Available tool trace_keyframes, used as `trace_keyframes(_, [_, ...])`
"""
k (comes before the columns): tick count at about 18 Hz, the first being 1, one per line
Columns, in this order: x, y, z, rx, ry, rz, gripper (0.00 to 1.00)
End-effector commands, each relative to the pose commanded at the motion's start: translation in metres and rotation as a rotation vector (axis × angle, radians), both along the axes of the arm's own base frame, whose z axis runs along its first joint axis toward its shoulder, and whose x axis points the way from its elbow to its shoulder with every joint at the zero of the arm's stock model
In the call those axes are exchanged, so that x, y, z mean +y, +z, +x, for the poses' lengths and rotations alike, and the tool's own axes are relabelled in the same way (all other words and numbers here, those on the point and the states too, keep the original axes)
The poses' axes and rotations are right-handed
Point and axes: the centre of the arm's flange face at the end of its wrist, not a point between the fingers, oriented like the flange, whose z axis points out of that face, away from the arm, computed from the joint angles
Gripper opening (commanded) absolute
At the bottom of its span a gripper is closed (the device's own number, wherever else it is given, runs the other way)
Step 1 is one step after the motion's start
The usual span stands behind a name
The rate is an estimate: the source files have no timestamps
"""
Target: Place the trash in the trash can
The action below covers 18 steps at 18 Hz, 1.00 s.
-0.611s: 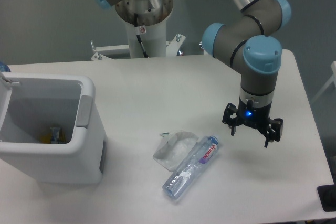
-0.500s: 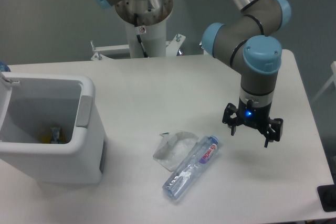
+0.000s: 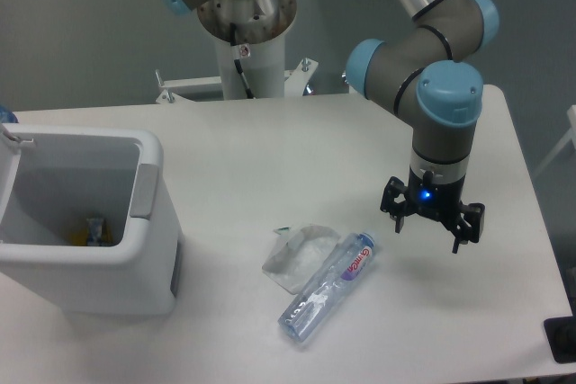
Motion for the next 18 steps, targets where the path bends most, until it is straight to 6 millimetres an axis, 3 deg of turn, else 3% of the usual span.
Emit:
trace_keyframes(5, [-0.002, -0.009, 0.007, 0.0, -0.004, 0.015, 1.0])
trace_keyframes(8, [0.011, -0.01, 0.017, 0.001, -0.031, 0.014, 1.0])
trace_keyframes(18, [0.016, -0.006, 0.021, 0.006, -0.036, 0.02, 1.0])
